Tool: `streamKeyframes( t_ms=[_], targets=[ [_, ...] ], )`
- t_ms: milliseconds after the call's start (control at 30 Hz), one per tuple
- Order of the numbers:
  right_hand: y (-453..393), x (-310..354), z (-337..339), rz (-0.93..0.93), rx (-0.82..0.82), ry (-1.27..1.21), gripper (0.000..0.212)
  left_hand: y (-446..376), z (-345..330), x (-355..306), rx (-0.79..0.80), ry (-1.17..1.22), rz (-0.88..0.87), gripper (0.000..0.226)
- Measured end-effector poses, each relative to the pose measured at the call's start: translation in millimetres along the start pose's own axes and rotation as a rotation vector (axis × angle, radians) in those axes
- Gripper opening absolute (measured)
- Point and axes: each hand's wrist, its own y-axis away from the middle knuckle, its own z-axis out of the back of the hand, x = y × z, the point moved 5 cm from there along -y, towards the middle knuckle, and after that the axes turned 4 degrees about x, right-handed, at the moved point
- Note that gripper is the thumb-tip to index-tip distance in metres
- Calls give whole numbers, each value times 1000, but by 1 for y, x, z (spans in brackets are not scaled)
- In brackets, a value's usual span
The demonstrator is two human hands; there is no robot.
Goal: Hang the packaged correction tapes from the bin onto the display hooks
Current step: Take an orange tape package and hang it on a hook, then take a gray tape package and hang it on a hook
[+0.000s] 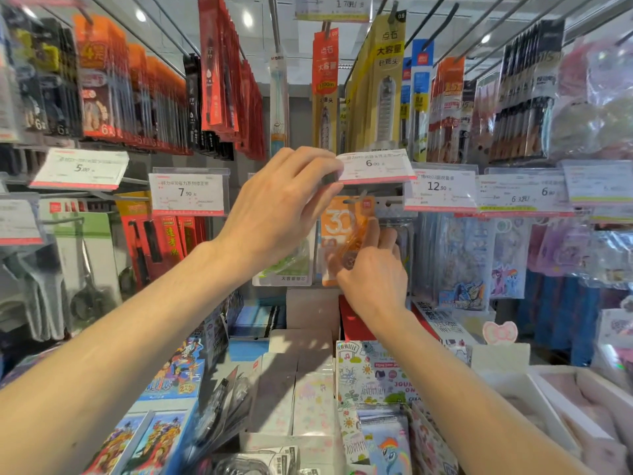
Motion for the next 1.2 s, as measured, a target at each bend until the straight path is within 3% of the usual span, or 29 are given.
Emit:
streamKeyframes(
  t_ms=[133,367,600,700,900,1000,1100,1200],
  targets=[
    [2,-3,1,-6,55,-11,96,8,-3,-4,0,22,41,34],
    [25,-25,17,86,115,-109,62,36,-10,-16,-15,137,178,37],
    [85,-51,51,91,175,-422,36,100,-33,-48,96,383,469,39],
    [114,-65,49,51,253,-487,35,136,-44,-65,146,490,630,39],
    [156,-83,23,77,441,-388,24,208,-46,-95,164,602,922,36],
    [170,-85,12,129,441,-328,24,237,-42,-103,197,580,1034,34],
    [177,-87,6,143,515,-283,33,254,-34,-100,212,554,1092,32],
    [174,-80,6,162,481,-240,37,260,-29,-88,230,526,1081,33]
  ],
)
